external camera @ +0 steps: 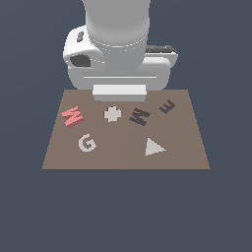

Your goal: Insert a designated object into the corresponding slot on a board.

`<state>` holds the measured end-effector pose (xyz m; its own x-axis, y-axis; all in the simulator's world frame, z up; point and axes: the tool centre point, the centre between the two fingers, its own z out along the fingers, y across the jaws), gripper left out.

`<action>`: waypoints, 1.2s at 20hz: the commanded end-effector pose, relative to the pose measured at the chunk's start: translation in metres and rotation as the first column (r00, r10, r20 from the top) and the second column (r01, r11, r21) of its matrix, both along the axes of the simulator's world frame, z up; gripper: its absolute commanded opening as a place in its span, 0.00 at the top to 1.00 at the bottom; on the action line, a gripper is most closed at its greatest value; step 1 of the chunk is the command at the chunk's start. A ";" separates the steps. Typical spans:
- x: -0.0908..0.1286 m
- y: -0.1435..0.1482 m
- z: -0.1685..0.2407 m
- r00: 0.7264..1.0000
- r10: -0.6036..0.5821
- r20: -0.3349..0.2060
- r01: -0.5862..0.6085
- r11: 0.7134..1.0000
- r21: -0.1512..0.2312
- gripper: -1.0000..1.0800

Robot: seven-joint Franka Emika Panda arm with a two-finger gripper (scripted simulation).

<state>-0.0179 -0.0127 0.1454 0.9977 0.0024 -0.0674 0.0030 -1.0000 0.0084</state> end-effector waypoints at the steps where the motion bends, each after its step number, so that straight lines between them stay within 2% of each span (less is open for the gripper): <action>1: 0.000 0.000 0.000 1.000 0.000 0.000 0.000 1.000 0.000 0.04; 8: 0.004 -0.008 -0.005 0.999 -0.051 0.003 0.051 0.999 -0.002 0.04; 15: 0.014 -0.032 -0.020 0.978 -0.206 0.014 0.206 0.979 -0.005 0.04; 18: 0.019 -0.049 -0.029 0.952 -0.305 0.021 0.305 0.952 -0.006 0.04; 20: 0.021 -0.063 -0.037 0.924 -0.381 0.027 0.381 0.924 -0.007 0.04; 24: 0.022 -0.094 -0.054 0.838 -0.544 0.040 0.545 0.838 -0.006 0.04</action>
